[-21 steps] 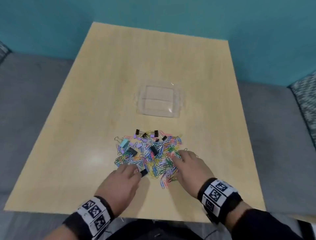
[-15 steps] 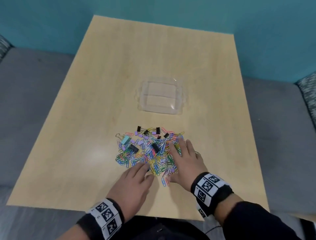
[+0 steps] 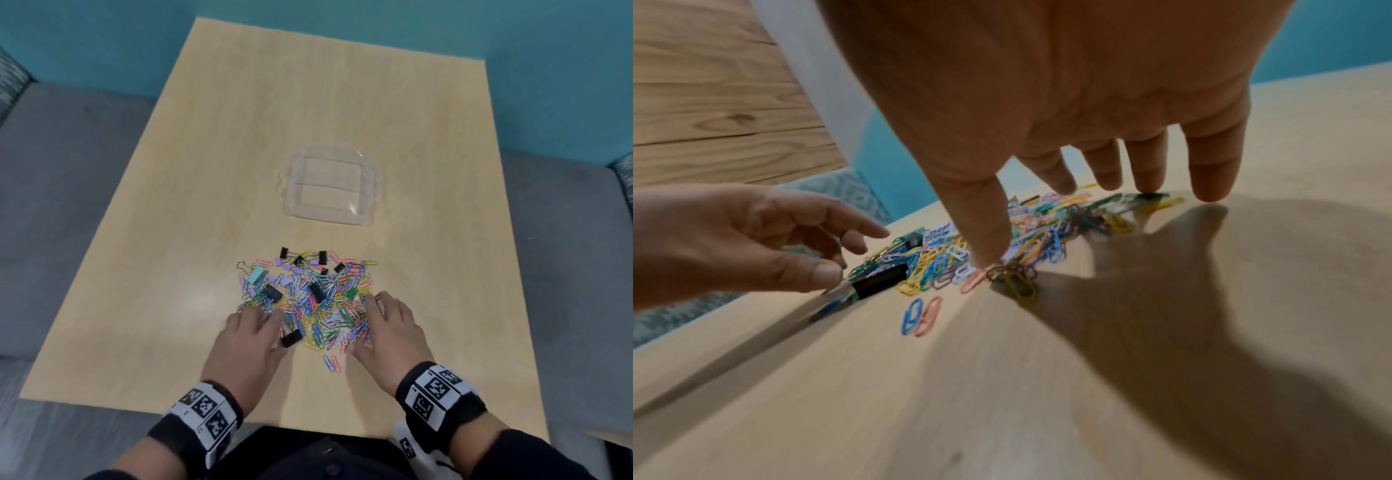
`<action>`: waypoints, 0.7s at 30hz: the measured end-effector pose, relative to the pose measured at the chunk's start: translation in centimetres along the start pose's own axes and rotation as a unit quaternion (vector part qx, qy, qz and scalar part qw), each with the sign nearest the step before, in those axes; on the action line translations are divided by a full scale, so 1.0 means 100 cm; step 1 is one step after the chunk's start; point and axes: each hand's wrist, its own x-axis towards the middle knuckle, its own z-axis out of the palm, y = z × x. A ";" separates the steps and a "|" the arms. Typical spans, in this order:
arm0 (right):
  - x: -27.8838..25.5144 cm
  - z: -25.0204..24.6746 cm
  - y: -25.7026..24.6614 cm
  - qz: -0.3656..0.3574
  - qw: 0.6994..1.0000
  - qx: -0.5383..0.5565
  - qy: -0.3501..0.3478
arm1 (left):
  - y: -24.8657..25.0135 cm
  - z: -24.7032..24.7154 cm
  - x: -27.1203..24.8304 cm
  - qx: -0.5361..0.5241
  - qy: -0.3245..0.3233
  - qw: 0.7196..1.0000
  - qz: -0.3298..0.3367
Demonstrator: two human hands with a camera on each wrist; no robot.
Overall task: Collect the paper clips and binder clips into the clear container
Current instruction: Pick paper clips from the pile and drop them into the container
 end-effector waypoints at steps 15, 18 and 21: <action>0.015 -0.013 0.011 -0.143 0.987 -0.071 -0.012 | 0.008 0.011 0.010 0.031 0.012 0.999 0.042; 0.024 -0.014 0.015 -0.206 0.968 -0.137 -0.027 | -0.001 0.007 0.012 0.009 0.030 0.999 -0.004; 0.031 -0.014 0.016 -0.247 0.950 -0.189 -0.024 | -0.009 0.005 0.016 0.057 -0.026 0.997 0.046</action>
